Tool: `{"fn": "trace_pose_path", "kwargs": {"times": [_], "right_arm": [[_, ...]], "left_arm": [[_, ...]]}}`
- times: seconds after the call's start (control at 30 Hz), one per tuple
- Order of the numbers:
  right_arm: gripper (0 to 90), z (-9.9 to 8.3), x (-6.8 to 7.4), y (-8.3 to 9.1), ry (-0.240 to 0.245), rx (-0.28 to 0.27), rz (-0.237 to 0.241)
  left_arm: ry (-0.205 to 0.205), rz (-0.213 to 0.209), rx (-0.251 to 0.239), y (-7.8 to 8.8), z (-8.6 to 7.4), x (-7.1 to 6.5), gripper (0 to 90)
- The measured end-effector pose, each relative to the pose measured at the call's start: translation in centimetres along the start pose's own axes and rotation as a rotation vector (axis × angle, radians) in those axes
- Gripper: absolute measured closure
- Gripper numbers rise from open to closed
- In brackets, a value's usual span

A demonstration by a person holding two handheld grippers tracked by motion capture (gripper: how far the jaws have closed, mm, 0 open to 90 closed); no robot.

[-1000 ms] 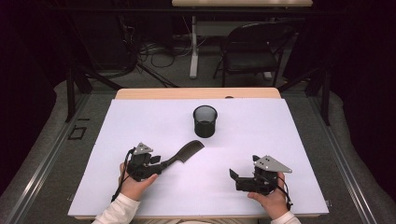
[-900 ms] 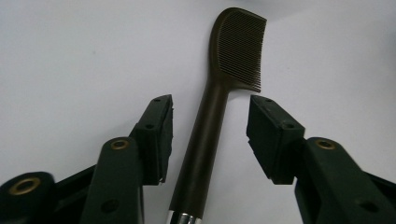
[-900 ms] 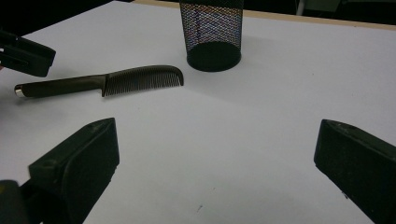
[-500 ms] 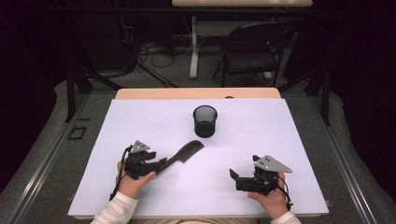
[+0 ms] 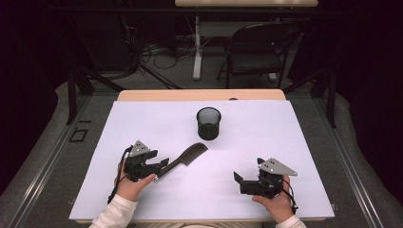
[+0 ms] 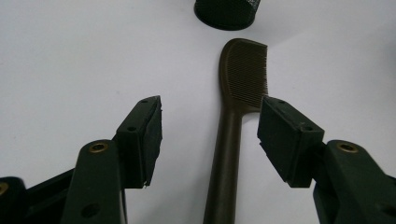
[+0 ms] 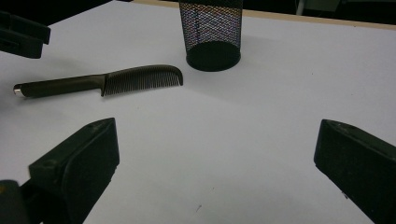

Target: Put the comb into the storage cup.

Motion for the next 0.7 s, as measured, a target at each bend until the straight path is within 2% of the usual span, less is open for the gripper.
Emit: {"fn": "trace_pose_path", "kwargs": {"times": [0.03,0.07,0.13,0.17,0.23,0.27,0.3,0.43,0.5,0.57,0.7], "right_arm": [[0.0,0.0,0.0,0.0,0.000,0.000,0.000],[0.0,0.0,0.0,0.0,0.000,0.002,0.000],[0.0,0.0,0.0,0.0,0.001,0.000,0.000],[0.0,0.0,0.0,0.0,-0.003,0.000,0.001],[0.0,0.0,0.0,0.0,-0.001,0.002,0.001],[0.0,0.0,0.0,0.0,-0.001,0.003,0.001],[0.0,0.0,0.0,0.0,-0.001,0.004,0.001],[0.0,0.0,0.0,0.0,0.001,0.002,0.000],[0.0,0.0,0.0,0.0,-0.002,0.003,0.002],[0.0,0.0,0.0,0.0,0.000,0.001,0.003],[0.0,0.0,0.0,0.0,-0.001,0.003,0.005]], "left_arm": [[0.000,0.000,0.000,0.0,0.0,0.0,40.0],[-0.006,-0.045,0.007,-0.2,0.0,0.1,39.2],[-0.007,-0.056,0.014,-0.3,-0.1,0.1,37.9],[-0.023,-0.068,0.014,-0.4,-0.1,0.0,37.1],[-0.049,-0.069,0.008,-0.4,-0.1,-0.2,34.9],[-0.049,-0.069,0.008,-0.4,-0.1,-0.2,33.3],[-0.075,-0.062,-0.006,-0.4,0.0,-0.5,31.3],[-0.107,-0.062,-0.003,-0.5,0.0,-0.7,27.0],[-0.105,-0.063,-0.001,-0.6,0.0,-0.7,25.8],[-0.102,-0.066,0.011,-0.8,-0.1,-0.6,20.5],[-0.094,-0.055,0.033,-1.2,-0.2,-0.6,19.6]]}}
Point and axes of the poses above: each handheld gripper's, and its own axes: y roughly backward along the jaws, z roughly out of its top, x roughly to its left, the point moved 2 cm from there along -y, roughly forward along the jaws, and after that the axes turned 7 degrees about x, right-handed, at the moved point
